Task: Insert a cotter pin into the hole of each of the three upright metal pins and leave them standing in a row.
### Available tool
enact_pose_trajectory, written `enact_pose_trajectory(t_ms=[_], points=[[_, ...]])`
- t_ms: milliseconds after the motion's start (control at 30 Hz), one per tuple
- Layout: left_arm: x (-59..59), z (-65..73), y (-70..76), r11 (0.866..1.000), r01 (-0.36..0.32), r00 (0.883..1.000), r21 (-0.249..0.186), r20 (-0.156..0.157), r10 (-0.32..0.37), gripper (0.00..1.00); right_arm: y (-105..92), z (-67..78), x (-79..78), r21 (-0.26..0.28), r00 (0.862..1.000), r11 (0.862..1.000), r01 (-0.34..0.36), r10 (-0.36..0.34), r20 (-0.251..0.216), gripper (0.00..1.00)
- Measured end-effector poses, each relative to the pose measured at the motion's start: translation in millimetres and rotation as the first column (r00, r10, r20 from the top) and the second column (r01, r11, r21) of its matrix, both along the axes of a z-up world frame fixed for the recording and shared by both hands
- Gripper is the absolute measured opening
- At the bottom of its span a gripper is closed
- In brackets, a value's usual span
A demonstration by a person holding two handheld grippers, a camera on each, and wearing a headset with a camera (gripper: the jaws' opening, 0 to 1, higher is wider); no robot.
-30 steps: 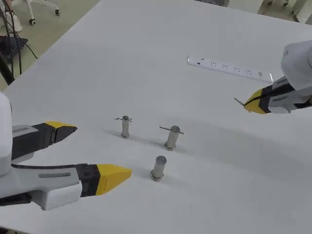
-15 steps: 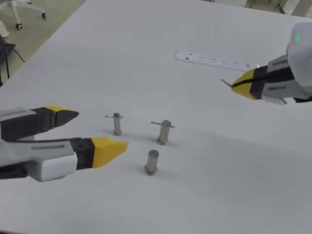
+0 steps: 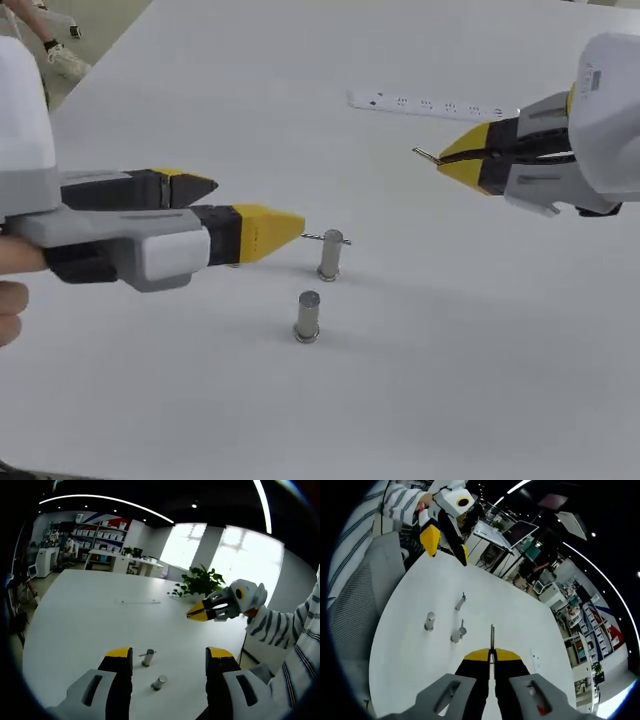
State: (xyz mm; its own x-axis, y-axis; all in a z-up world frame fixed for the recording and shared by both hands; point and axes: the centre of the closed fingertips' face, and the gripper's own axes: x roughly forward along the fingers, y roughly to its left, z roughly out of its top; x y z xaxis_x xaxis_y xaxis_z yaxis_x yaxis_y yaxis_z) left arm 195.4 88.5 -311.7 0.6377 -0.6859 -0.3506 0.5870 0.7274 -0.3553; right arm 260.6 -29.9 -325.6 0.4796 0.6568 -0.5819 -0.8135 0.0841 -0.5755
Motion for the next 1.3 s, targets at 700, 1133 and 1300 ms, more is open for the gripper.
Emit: enact_pose_trajectory(t_ms=[700,1133,1300], points=[[8.5,4.3,-58.7,0.986,0.158,0.987,-0.053,-0.034,-0.16,0.25,46.3,7.2,-48.9,0.013,0.989,0.99,-0.142,0.142,0.041,0.0],[5.9,1.8,-64.9,0.984,0.16,0.984,-0.083,-0.061,-0.165,0.05,54.4,9.5,-60.2,0.011,0.985,0.986,-0.169,0.168,0.039,0.0],[6.6,-1.1,-63.4,0.986,0.147,0.986,-0.08,-0.068,-0.153,0.0,55.8,11.3,-62.1,0.015,0.985,0.985,-0.171,0.17,0.039,0.0]])
